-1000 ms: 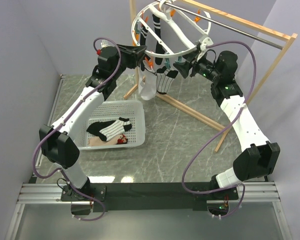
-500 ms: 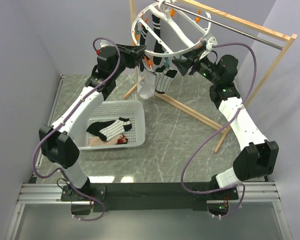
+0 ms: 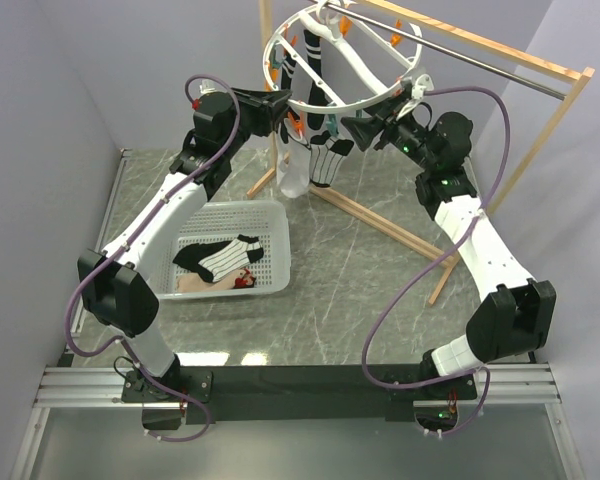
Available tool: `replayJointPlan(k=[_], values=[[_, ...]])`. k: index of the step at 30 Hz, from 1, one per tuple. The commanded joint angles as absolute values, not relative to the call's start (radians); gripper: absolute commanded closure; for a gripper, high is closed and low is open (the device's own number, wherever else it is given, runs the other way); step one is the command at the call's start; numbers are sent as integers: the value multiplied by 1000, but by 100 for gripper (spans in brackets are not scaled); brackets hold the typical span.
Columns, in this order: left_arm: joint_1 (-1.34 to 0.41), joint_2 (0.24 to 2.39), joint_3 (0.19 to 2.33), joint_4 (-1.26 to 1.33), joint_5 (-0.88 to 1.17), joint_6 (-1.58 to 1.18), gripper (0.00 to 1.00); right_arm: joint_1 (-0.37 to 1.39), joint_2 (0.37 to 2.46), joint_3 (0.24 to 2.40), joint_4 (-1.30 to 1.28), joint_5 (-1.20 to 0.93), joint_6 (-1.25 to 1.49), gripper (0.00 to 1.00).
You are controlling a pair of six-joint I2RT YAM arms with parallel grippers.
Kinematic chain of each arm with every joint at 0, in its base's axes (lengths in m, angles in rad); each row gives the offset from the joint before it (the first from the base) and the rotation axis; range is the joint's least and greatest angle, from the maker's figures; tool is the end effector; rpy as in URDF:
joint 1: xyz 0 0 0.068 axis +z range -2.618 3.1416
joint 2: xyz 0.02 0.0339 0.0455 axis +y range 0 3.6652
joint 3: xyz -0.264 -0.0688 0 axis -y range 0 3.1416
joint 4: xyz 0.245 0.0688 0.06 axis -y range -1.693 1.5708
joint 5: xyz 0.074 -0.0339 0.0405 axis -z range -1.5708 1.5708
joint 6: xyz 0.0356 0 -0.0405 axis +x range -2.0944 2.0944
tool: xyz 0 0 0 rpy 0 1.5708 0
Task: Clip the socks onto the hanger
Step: Open the clamp at the hanger.
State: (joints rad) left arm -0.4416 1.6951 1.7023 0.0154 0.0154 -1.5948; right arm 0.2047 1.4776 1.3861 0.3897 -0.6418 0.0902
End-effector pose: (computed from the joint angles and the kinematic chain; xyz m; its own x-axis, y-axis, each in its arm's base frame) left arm 0.3676 -0.1744 0.4397 -0.4416 -0.8969 0.0236 0.0098 -0.0312 -0.9995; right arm 0.3314 0.0906 0.4438 0.2214 0.1196 -0.9678 -0.7461 0.6599 -0.0891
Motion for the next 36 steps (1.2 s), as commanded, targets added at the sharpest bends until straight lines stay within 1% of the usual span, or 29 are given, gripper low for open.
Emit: replayJointPlan(k=[1,3,5,8,13,26,28,31,34,35,36], values=[[-439,1677,1723,77,3,-1572,81,239,1444,1408,390,-586,-14,31],[-440,1674,1720,72,3,-1571,81,258,1436,1405,364,-533,-66,28],[-445,1663,1714,69,3,-1565,81,262,1419,1390,365,-506,-74,28],[-456,1652,1709,64,-52,-1554,81,262,1393,1356,411,-457,-74,28],[-460,1652,1710,67,-52,-1552,81,288,1370,1338,436,-345,-117,28],[-468,1646,1701,66,-61,-1551,81,367,1362,1316,451,-224,-212,28],[-468,1641,1695,67,-58,-1551,81,367,1364,1321,451,-219,-209,30],[-468,1641,1694,71,-57,-1551,81,367,1365,1325,460,-210,-196,35],[-468,1643,1692,69,-55,-1549,81,367,1373,1331,460,-201,-172,48],[-468,1643,1692,71,-54,-1549,81,367,1376,1339,451,-202,-166,58],[-468,1643,1692,69,-54,-1549,81,367,1384,1345,443,-209,-163,60]])
